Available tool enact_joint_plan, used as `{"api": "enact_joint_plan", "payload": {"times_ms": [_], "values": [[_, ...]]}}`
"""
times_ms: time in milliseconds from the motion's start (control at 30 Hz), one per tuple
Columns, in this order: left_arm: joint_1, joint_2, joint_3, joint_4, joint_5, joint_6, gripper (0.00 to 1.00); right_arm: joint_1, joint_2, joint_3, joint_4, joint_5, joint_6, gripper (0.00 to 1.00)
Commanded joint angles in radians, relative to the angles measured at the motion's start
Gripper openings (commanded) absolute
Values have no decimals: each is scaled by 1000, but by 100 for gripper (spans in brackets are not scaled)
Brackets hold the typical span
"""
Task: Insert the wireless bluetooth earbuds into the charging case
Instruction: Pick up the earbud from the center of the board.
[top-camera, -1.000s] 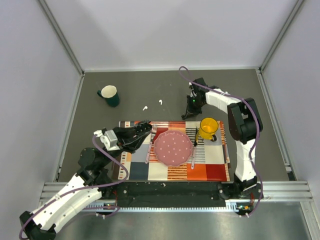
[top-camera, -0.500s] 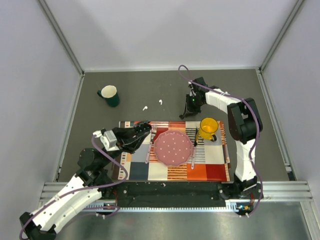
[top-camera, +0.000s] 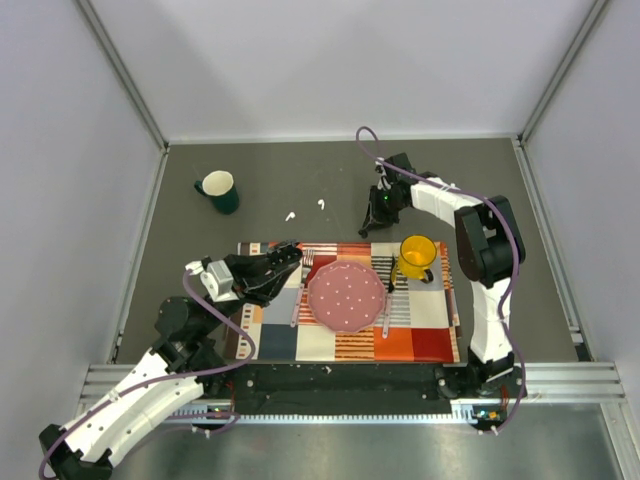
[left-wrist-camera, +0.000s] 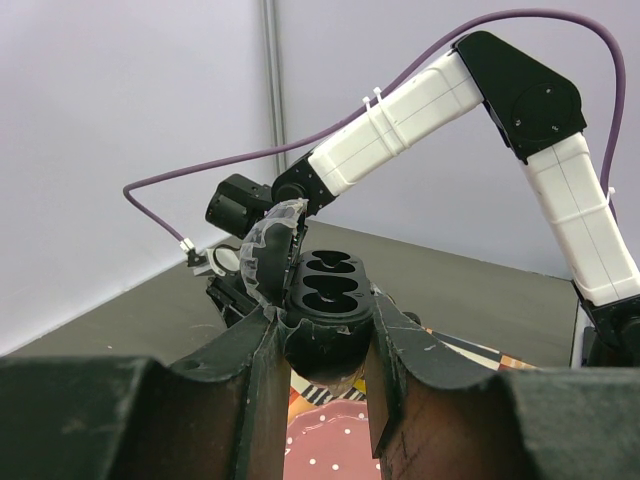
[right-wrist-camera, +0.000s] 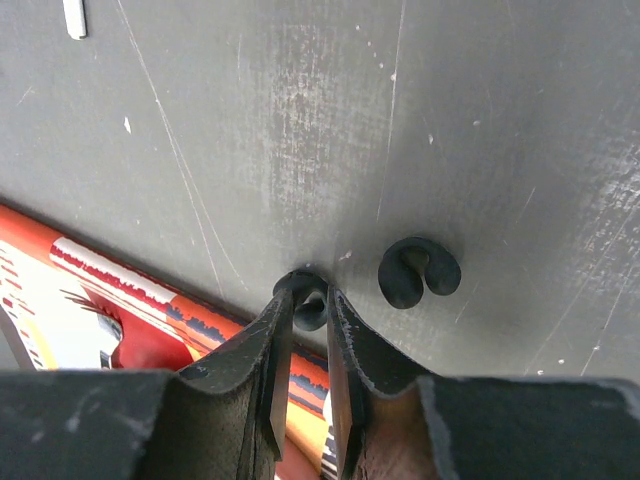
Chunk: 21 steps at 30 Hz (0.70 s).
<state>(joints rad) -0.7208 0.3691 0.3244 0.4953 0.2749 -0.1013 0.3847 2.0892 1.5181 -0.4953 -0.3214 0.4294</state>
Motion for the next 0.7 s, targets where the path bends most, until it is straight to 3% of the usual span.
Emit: {"api": "enact_joint_plan", "payload": {"times_ms": [0, 667], "values": [[-2, -7, 8, 29, -3, 9, 0, 14, -4, -4, 38, 1, 0, 20], [0, -4, 7, 25, -2, -2, 0, 25, 20, -15, 35, -36, -26, 25]]}}
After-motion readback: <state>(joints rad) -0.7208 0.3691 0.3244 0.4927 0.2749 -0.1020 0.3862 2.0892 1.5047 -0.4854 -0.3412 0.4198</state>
